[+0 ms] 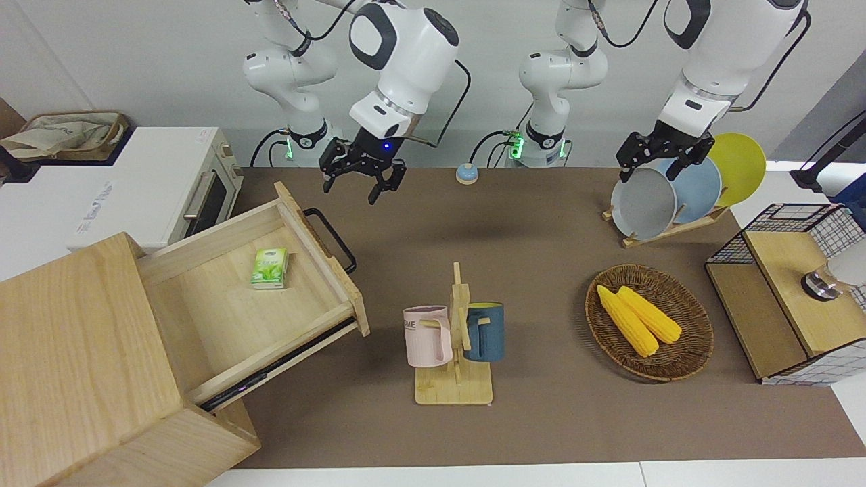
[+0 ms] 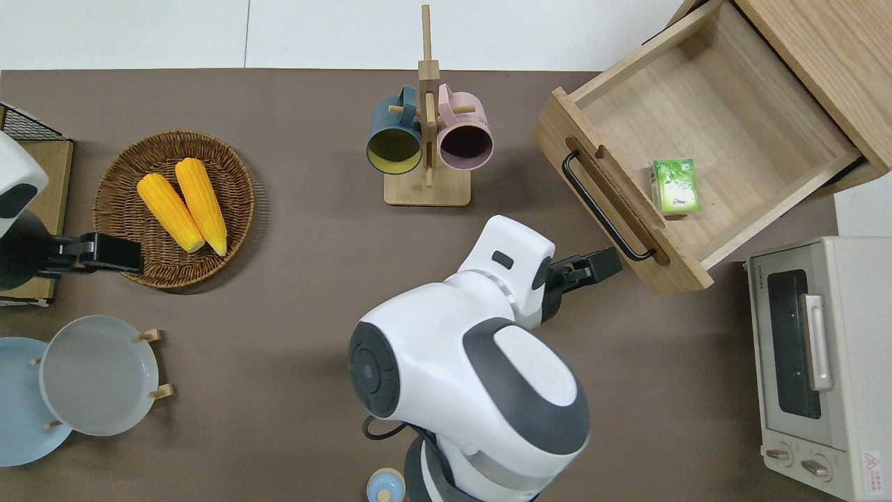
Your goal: Slide drawer open with right arm
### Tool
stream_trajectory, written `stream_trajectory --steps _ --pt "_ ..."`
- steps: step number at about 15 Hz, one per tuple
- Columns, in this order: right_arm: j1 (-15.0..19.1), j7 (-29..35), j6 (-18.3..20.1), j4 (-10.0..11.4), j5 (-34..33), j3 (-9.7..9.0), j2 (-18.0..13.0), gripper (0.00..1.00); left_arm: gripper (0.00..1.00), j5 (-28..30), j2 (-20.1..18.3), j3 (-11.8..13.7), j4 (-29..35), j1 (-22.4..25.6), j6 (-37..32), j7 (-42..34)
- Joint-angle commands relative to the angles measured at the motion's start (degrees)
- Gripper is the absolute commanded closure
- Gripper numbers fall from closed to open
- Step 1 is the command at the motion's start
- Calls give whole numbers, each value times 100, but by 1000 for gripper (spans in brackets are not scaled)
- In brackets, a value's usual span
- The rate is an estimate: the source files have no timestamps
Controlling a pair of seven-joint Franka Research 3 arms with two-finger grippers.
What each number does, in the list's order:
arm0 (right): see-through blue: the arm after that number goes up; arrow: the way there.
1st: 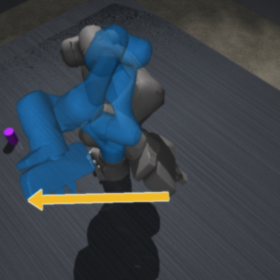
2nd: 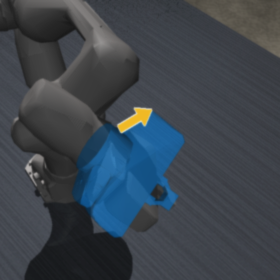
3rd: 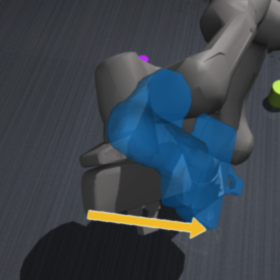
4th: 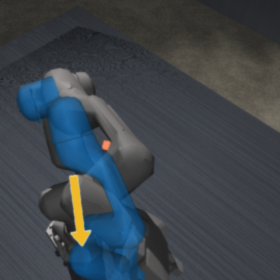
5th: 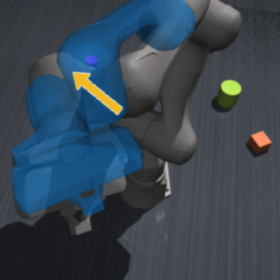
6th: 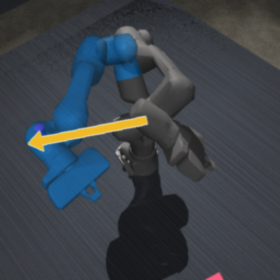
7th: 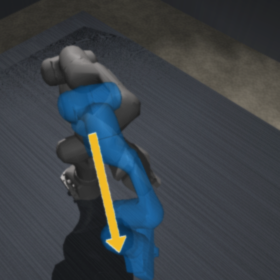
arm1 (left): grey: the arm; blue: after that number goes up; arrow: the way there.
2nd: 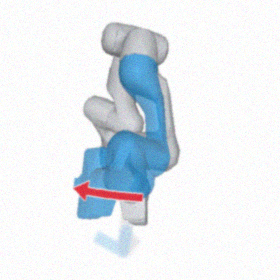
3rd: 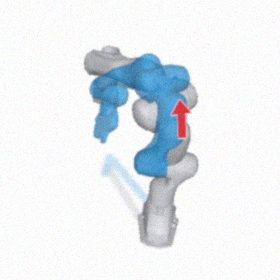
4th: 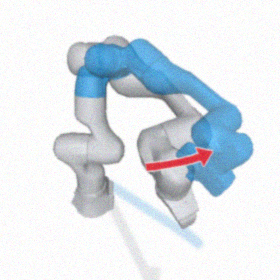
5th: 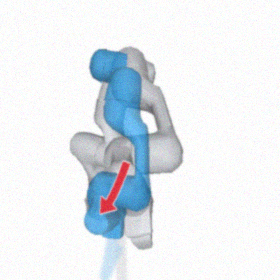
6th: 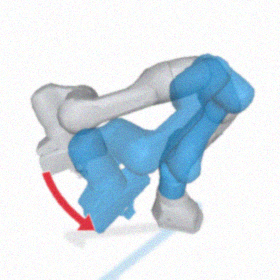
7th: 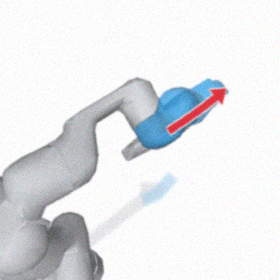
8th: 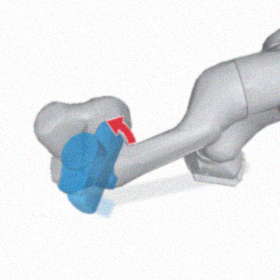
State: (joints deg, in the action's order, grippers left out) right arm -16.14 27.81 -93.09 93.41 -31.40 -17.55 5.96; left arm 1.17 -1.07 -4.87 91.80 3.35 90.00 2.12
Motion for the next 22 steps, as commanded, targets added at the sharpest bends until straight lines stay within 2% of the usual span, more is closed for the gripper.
stream_trajectory --steps 1,3,4,6,9,12,14,19,22 --pt "295 -538 -166 99 1431 374 -516 9 2 -73 -51 21 -4 -27 -27 -36" --pt "418 -925 -139 125 1934 629 -753 9 5 -73 -51 21 -4 -27 -27 -36" --pt "480 -1048 -122 160 2006 665 -832 9 2 -73 -42 21 -4 -27 -35 -36" --pt "716 -1190 -130 230 2155 674 -964 9 5 -73 -42 12 -4 -27 -27 -36" --pt "1226 -1541 -131 231 2585 665 -1114 9 2 -73 -51 21 -4 -27 -27 -36" --pt "1648 -1621 -113 239 2902 630 -1185 9 2 -73 -42 21 -4 -27 -27 -36" --pt "1912 -1997 -78 292 3112 621 -1255 9 5 -73 -42 12 -4 -27 -27 -36" --pt "2184 -2166 -69 327 3499 674 -1264 9 2 -73 -42 21 -4 -36 -27 -36" --pt "2203 -2254 -69 327 3606 823 -1255 9 2 -73 -51 12 -4 -27 -27 -36"
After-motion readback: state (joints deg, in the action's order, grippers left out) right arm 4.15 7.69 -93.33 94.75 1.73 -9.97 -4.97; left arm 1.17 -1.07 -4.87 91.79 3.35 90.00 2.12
